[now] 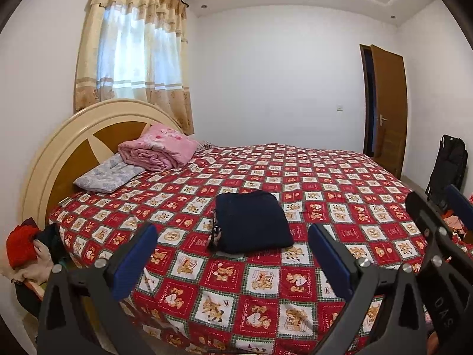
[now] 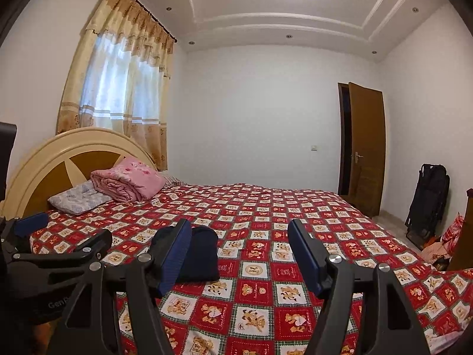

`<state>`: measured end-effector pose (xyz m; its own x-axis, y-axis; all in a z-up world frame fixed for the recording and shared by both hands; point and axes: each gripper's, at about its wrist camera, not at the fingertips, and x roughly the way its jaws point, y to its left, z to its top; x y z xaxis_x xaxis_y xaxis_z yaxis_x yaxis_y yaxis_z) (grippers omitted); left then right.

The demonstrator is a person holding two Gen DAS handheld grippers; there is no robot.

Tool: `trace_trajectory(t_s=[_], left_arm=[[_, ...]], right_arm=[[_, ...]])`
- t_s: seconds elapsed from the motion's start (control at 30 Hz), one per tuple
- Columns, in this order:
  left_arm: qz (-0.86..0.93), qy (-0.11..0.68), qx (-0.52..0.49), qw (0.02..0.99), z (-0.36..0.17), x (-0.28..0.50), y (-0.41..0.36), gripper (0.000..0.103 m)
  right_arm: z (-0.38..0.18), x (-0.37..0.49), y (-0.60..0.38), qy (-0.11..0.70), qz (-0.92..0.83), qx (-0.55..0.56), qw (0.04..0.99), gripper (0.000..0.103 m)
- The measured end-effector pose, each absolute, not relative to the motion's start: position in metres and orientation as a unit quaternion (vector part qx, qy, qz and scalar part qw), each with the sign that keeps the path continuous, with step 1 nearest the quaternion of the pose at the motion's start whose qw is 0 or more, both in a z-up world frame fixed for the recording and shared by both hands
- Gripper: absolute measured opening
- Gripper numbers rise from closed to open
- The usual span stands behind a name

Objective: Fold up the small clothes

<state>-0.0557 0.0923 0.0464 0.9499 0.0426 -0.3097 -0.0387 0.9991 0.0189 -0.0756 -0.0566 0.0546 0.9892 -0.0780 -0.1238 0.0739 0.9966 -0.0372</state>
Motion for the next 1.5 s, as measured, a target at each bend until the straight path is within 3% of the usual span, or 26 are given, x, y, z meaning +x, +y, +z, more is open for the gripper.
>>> trace_trajectory(t_s=[1.5], left_arm=[[0.042,0.177,0.011,0.983,0.040,-0.042,0.118,0.103]], right_arm=[[0.046,-0.068,-0.056,0.080,-0.047,-0.006,0.996,0.069]])
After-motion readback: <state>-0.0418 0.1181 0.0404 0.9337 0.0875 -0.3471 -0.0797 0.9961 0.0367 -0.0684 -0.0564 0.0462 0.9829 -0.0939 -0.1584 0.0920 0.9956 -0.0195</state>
